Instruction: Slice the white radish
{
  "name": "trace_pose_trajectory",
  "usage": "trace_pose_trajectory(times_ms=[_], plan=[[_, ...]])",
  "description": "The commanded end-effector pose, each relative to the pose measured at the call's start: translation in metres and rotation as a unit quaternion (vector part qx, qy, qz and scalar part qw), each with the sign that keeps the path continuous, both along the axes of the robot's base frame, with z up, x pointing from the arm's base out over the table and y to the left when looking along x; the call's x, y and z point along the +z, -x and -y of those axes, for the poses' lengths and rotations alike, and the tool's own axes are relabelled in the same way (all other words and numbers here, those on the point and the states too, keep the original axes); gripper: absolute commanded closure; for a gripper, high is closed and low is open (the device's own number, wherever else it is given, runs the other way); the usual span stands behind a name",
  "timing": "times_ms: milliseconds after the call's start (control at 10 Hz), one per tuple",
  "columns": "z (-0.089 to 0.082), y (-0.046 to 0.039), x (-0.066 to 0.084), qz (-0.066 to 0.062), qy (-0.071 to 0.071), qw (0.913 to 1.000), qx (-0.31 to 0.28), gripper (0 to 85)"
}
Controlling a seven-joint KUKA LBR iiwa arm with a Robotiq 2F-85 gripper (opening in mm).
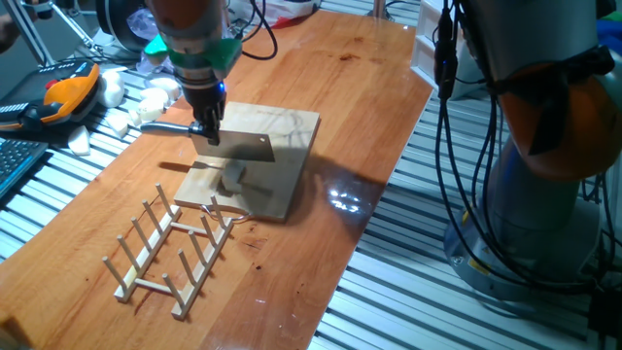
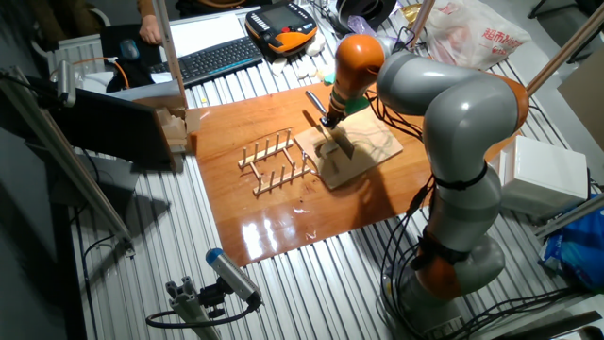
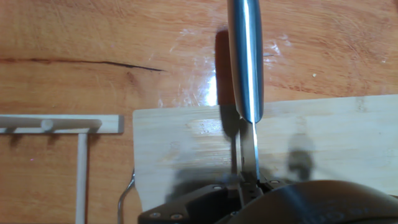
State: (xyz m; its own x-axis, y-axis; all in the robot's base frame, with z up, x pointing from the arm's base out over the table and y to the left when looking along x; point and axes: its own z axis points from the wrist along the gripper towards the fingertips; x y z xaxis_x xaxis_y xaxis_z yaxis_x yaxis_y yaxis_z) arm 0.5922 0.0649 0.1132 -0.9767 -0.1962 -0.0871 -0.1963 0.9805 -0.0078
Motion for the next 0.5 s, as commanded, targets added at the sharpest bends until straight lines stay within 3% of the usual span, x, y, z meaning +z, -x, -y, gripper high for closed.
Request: trace_pose_trajectory(times_ms=[0,400], plan=[[0.001,-0.0001,-0.002,0.000,-0.001,1.0000,0.001,85.0],[0.003,-0.0016,-0.019,0.010,-0.013,0.9999,0.003,85.0]])
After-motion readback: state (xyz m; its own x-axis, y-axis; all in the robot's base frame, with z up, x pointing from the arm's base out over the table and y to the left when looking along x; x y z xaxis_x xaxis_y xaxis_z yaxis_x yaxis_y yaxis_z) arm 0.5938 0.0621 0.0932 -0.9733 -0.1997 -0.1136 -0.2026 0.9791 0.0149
